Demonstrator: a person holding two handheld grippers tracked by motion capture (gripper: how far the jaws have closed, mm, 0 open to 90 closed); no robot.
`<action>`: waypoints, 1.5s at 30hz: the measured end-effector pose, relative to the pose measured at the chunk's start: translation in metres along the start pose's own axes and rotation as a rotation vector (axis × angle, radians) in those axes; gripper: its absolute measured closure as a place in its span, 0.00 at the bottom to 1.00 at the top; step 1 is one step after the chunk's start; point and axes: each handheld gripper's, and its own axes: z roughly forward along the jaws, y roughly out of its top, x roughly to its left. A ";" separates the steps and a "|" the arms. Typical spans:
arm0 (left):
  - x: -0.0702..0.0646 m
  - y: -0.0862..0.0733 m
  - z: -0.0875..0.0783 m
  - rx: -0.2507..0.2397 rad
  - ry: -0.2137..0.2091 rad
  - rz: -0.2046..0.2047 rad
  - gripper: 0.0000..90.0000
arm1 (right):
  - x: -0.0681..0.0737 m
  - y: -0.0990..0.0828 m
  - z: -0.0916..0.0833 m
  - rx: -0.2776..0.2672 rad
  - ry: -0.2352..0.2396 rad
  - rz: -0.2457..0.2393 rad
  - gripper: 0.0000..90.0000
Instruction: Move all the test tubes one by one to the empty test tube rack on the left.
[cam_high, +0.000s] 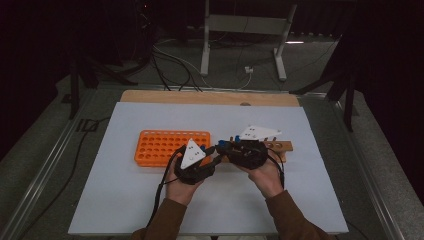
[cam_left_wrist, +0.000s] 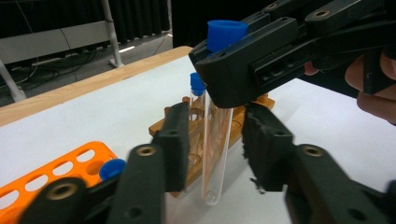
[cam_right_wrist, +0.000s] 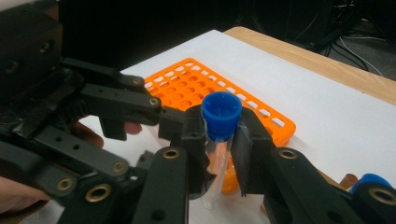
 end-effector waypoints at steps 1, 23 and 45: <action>0.000 0.000 0.001 -0.001 -0.002 0.003 0.77 | 0.000 0.000 0.000 0.000 0.003 0.001 0.85; 0.011 -0.002 -0.003 0.001 0.024 -0.014 0.87 | -0.008 0.000 -0.010 -0.050 0.034 0.023 0.36; 0.037 -0.007 -0.026 -0.024 0.108 -0.044 0.87 | -0.024 -0.027 -0.034 -0.057 -0.141 -0.004 0.00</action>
